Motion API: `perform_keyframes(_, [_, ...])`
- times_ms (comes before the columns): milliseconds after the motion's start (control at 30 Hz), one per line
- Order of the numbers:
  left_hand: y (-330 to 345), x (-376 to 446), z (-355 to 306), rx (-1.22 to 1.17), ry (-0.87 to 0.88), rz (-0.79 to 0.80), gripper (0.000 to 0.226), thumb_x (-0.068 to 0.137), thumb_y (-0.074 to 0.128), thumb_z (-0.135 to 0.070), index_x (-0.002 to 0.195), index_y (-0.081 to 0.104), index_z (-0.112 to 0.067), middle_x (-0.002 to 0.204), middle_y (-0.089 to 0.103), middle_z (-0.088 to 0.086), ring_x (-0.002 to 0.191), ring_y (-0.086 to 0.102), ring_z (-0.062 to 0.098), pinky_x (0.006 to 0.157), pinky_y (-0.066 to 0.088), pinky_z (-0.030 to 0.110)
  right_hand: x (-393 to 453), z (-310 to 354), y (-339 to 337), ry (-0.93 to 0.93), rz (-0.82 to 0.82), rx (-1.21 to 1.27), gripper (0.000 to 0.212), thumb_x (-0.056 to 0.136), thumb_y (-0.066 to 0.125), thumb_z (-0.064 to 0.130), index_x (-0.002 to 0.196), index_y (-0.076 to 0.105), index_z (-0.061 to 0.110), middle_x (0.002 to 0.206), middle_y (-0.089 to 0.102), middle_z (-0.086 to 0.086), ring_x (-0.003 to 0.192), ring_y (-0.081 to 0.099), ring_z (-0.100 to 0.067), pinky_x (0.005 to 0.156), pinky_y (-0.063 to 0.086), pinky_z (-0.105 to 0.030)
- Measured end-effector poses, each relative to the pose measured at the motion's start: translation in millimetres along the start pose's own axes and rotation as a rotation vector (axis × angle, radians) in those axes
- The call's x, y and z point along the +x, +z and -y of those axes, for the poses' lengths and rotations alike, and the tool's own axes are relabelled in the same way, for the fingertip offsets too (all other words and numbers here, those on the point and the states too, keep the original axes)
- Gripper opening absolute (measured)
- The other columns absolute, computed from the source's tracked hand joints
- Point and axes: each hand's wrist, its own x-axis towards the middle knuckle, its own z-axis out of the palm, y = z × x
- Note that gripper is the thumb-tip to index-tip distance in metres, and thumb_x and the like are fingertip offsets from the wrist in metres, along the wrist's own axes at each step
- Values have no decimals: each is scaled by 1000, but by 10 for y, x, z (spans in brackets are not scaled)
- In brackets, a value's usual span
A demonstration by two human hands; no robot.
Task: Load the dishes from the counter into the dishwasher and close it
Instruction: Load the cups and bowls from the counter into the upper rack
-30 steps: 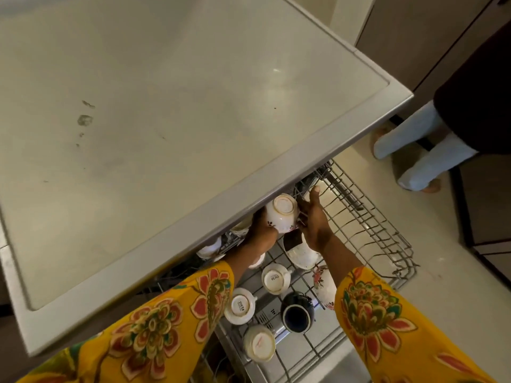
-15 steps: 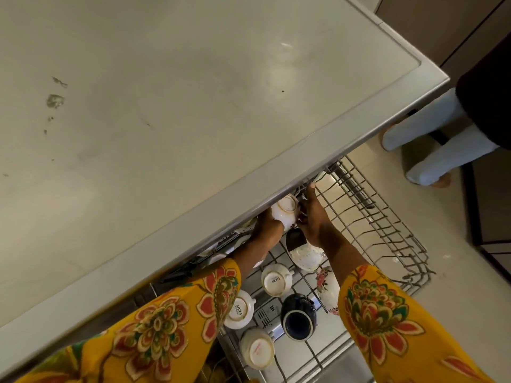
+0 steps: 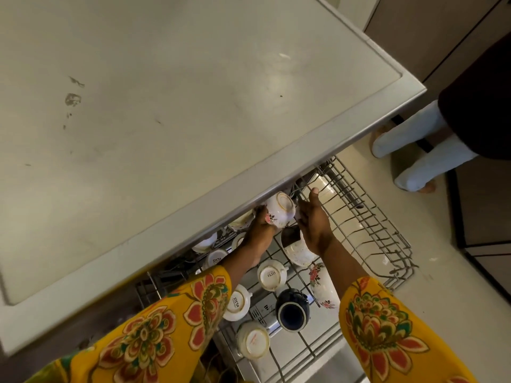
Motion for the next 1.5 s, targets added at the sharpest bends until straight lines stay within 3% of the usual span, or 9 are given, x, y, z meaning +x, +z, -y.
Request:
perform_keyframes(100, [-73, -122, 30, -119, -46, -17, 59, 93, 44, -4, 147, 32, -24, 144, 43, 14, 132, 39, 33, 111, 30, 43, -186, -80, 78, 1, 9, -10, 64, 98, 18, 55, 143, 35, 12, 141, 45, -8, 131, 41, -34, 106, 33, -44])
perform_keyframes(233, [-200, -426, 2, -308, -68, -131, 40, 100, 40, -11, 139, 42, -15, 135, 49, 1, 126, 44, 18, 98, 34, 28, -405, -238, 231, -14, 7, -54, 58, 89, 27, 65, 113, 55, 20, 81, 50, 1, 63, 41, -7, 63, 33, -24])
perform_keyframes(400, [-425, -847, 124, -471, -103, -202, 34, 101, 40, -19, 134, 49, -18, 140, 48, 1, 128, 45, 18, 94, 36, 28, -787, -402, 434, -48, 54, -86, 58, 97, 26, 52, 140, 42, 16, 130, 52, 1, 118, 47, -14, 101, 35, -28])
perform_keyframes(533, [-677, -1317, 213, -605, -110, -247, 23, 101, 41, -23, 117, 57, -19, 105, 58, -4, 86, 53, 7, 80, 45, 27, -1152, -543, 724, -6, 92, -92, 53, 97, 34, 50, 135, 49, 16, 131, 58, -4, 112, 56, -16, 86, 48, -24])
perform_keyframes(767, [-1300, -2107, 420, -676, -45, -382, 35, 100, 42, -27, 129, 54, -10, 128, 60, 9, 118, 56, 24, 101, 45, 40, -1868, -765, 1469, 18, 233, -297, 51, 94, 37, 55, 120, 56, 16, 119, 60, -2, 113, 54, -18, 108, 38, -37])
perform_keyframes(967, [-1974, -2743, 615, -717, 93, -500, 26, 101, 40, -23, 111, 59, -10, 113, 64, 10, 105, 59, 21, 90, 48, 30, -1912, -1336, 2039, -49, 395, -404, 104, 54, 48, 92, 125, 61, 17, 128, 61, -4, 119, 56, -19, 108, 39, -42])
perform_keyframes(1133, [-2578, -3131, 809, -726, 163, -615, 22, 100, 41, -27, 80, 50, -25, 77, 45, -8, 66, 39, 4, 60, 34, 22, -2812, -1099, 2587, -58, 443, -534, 64, 94, 31, 59, 134, 49, 12, 134, 51, -2, 126, 46, -19, 105, 34, -31])
perform_keyframes(1333, [-3206, -3640, 937, -716, 244, -645, 17, 100, 40, -32, 103, 54, -23, 91, 52, -9, 79, 48, 6, 70, 38, 23, -3137, -1260, 3160, -151, 452, -500, 59, 95, 33, 53, 125, 56, 8, 132, 55, -10, 121, 48, -19, 103, 31, -31])
perform_keyframes(1500, [-3680, -4047, 900, -640, 296, -579, 44, 101, 37, -33, 136, 46, -8, 140, 48, 6, 134, 40, 23, 107, 31, 36, -3463, -1310, 3668, -169, 503, -414, 59, 97, 29, 53, 127, 55, 9, 118, 61, -5, 113, 54, -20, 102, 36, -35])
